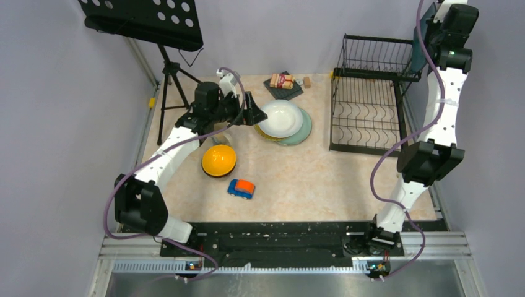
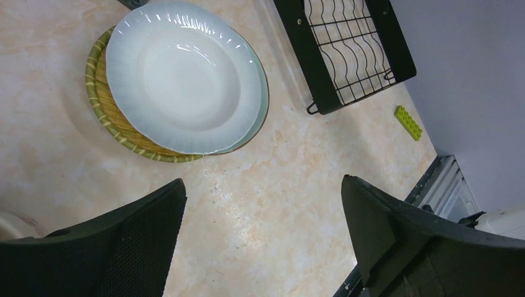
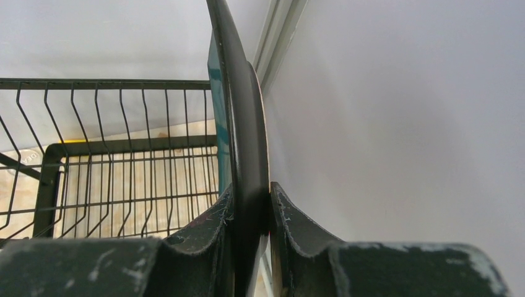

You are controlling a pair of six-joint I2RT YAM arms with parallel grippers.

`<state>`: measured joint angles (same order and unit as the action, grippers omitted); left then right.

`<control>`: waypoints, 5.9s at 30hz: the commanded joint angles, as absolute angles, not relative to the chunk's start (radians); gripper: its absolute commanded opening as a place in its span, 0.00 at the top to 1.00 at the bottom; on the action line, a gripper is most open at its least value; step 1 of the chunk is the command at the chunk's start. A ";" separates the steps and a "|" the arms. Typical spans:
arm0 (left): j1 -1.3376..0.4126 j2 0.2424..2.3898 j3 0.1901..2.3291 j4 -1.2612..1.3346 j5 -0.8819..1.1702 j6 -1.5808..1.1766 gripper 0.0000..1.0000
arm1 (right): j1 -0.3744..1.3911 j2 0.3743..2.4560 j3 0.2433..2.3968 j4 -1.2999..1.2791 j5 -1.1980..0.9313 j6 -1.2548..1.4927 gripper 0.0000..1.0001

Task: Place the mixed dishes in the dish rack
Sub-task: Insert the plate into the dish rack, then pick up the plate at the center of the board.

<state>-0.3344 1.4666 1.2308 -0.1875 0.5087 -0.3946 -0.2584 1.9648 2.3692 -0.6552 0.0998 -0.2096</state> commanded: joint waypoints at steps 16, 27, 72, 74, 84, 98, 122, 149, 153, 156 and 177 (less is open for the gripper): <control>-0.324 1.480 1.271 -0.164 0.526 -0.388 0.01 | -0.265 1.994 2.437 -0.521 0.091 -0.259 1.00; -0.319 1.497 1.303 -0.193 0.529 -0.379 0.01 | -0.265 2.058 2.485 -0.569 0.109 -0.254 1.00; -0.319 1.478 1.274 -0.168 0.495 -0.399 0.01 | -0.271 1.985 2.473 -0.625 0.181 -0.102 0.23; -0.319 1.461 1.262 -0.161 0.469 -0.397 0.01 | -0.277 1.972 2.479 -0.626 0.162 -0.085 0.21; -0.299 1.420 1.209 -0.117 0.444 -0.448 0.01 | -0.282 1.839 2.417 -0.555 0.127 -0.022 0.20; -0.244 1.354 1.165 -0.086 0.360 -0.523 0.01 | -0.278 1.355 1.699 -0.306 -0.292 0.321 0.20; -0.366 1.740 1.459 -0.370 0.322 -0.349 0.10 | -0.094 0.905 0.830 -0.185 -0.595 0.650 0.21; -0.368 2.017 1.554 -0.222 0.294 -0.455 0.41 | -0.094 1.044 0.879 -0.308 -0.574 0.600 0.34; -0.368 2.021 1.543 -0.180 0.275 -0.475 0.45 | -0.094 1.048 0.878 -0.309 -0.570 0.601 0.34; -0.367 2.025 1.533 -0.151 0.272 -0.484 0.47 | -0.094 1.054 0.876 -0.311 -0.567 0.604 0.34; -0.356 2.068 1.441 0.037 0.323 -0.565 0.51 | -0.094 1.095 0.877 -0.324 -0.570 0.604 0.35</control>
<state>-0.3607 2.0743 1.4578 -0.0471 0.3019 -0.5507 -0.1001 1.0897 0.8532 -0.3355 -0.5720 0.5987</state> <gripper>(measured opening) 0.511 0.654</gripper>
